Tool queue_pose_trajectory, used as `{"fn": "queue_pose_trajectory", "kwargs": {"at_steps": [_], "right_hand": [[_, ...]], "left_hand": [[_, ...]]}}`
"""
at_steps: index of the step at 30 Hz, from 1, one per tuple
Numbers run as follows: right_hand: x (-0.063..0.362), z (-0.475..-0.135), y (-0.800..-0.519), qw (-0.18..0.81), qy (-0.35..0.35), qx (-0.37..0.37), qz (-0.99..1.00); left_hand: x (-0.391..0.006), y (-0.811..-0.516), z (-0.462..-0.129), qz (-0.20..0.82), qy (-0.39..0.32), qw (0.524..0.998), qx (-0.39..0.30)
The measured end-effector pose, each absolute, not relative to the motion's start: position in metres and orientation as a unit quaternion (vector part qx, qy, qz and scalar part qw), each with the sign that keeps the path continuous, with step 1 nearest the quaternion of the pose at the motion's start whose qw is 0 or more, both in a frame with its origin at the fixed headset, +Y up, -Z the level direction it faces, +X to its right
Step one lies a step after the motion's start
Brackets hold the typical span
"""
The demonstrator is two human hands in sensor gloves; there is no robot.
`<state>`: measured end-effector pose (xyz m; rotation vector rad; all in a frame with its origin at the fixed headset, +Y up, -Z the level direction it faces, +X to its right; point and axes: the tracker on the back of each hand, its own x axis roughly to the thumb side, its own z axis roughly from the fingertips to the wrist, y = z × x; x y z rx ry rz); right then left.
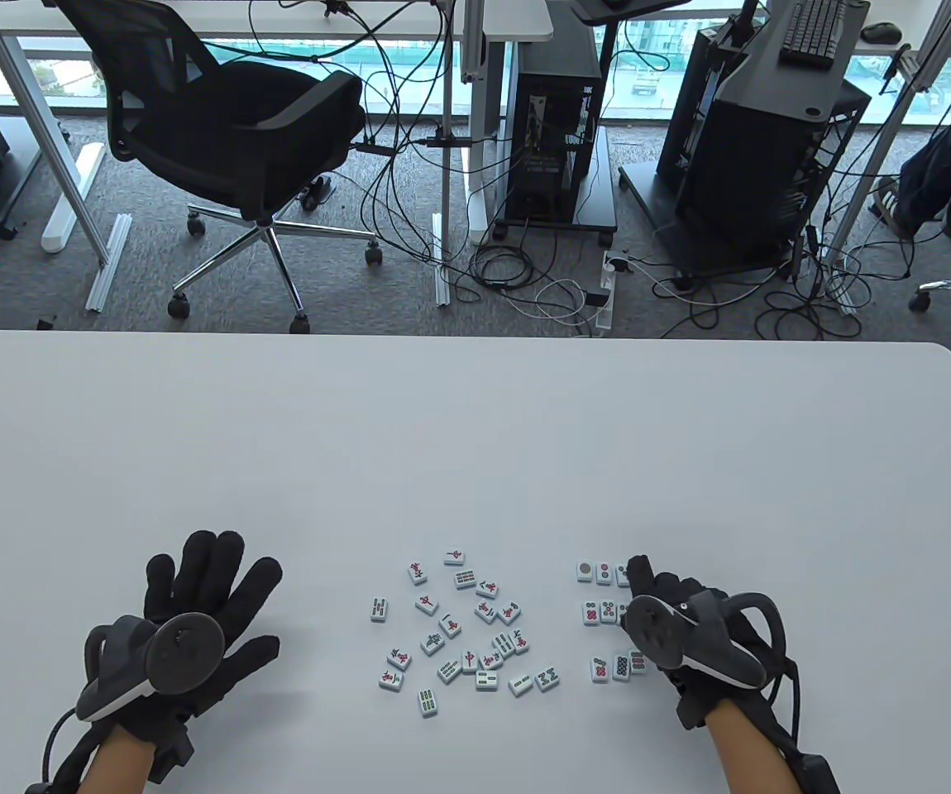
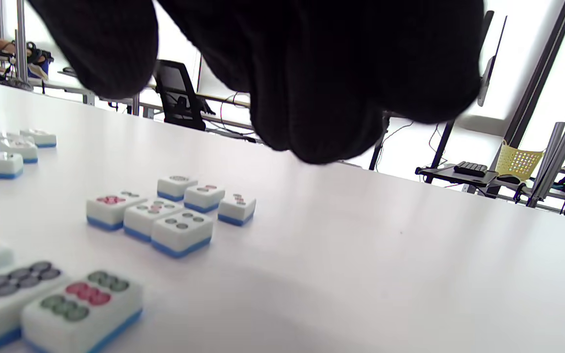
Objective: Mahjong suit sorting
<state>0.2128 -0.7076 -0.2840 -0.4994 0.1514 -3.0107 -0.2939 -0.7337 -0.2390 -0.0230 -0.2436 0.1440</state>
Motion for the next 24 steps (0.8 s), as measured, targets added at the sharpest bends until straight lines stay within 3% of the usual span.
{"fn": "queue_pose_trajectory", "kwargs": {"at_steps": [5,9,20,24], "right_hand": [[0.23,-0.262,-0.678,-0.021,0.116,-0.161,-0.98],[0.24,-0.25,-0.672,-0.047,0.151,-0.144,-0.977],[0.256,-0.255,-0.718,-0.04,0.13,-0.112,-0.984],[0.255,-0.254,-0.724,-0.037,0.126,-0.117,-0.984]], "left_hand": [[-0.293,-0.734,-0.238,0.067,-0.123,0.99,-0.012],[-0.293,-0.734,-0.238,0.064,-0.124,0.99,-0.009],[-0.289,-0.739,-0.239,0.05,-0.128,0.99,-0.015],[-0.285,-0.739,-0.238,0.035,-0.136,0.99,-0.004]]}}
